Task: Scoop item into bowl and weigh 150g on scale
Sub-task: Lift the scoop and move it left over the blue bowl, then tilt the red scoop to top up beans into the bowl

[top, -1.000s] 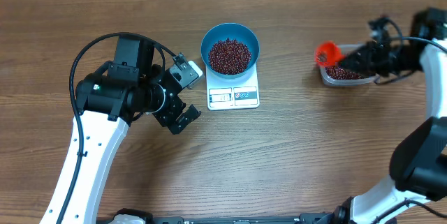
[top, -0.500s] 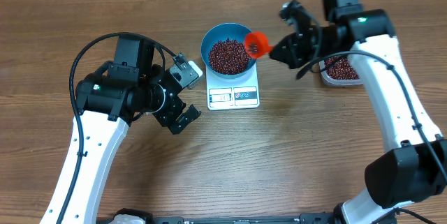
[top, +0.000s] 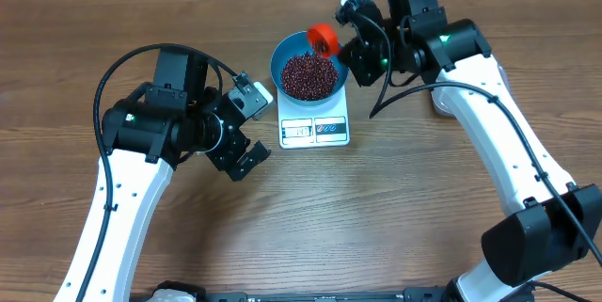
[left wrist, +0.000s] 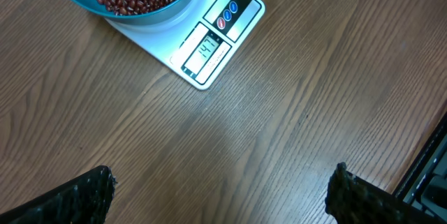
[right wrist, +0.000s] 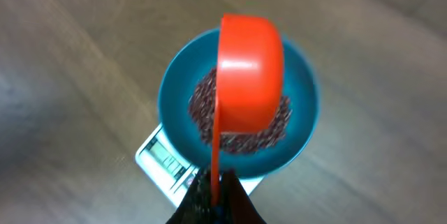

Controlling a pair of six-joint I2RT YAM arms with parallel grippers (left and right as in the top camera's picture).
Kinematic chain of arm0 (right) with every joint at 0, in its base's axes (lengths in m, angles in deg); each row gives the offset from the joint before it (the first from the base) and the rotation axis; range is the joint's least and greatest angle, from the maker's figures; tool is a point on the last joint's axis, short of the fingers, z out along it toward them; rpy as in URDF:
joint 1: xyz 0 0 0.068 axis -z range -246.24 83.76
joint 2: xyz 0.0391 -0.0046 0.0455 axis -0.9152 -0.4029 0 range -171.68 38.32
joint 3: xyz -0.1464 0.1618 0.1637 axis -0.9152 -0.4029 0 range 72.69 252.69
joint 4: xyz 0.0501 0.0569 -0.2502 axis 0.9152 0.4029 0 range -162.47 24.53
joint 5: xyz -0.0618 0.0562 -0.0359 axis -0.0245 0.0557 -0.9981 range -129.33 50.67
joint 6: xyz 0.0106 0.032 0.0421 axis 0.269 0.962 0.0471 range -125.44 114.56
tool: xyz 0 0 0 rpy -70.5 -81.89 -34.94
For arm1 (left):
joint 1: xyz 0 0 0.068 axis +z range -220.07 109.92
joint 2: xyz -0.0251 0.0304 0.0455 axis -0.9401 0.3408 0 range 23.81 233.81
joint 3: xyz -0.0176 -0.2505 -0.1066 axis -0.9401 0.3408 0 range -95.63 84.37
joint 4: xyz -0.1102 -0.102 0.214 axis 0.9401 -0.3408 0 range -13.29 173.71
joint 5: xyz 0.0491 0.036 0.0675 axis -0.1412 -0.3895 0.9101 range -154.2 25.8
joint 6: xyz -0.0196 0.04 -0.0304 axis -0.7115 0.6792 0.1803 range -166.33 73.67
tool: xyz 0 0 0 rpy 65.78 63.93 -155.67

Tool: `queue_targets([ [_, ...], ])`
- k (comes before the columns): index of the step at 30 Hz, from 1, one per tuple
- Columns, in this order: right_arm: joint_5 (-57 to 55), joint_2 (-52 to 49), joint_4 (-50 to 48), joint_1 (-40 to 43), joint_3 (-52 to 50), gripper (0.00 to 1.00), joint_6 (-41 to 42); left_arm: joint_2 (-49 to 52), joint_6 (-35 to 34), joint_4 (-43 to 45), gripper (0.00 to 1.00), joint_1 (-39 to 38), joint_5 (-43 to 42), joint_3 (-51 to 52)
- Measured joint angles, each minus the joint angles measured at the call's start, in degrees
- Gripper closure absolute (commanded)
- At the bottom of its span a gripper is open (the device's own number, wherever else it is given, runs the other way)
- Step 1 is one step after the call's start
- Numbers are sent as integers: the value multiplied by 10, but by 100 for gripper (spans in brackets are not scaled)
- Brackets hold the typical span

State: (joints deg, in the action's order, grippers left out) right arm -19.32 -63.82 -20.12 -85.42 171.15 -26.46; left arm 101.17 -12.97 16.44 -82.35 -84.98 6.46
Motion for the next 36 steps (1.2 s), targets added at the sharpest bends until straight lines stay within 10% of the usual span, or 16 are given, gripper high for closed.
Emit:
queue_targets([
  [36,-37,0,-2,-1,0,96,0,0,0,0,0,0,0,0],
])
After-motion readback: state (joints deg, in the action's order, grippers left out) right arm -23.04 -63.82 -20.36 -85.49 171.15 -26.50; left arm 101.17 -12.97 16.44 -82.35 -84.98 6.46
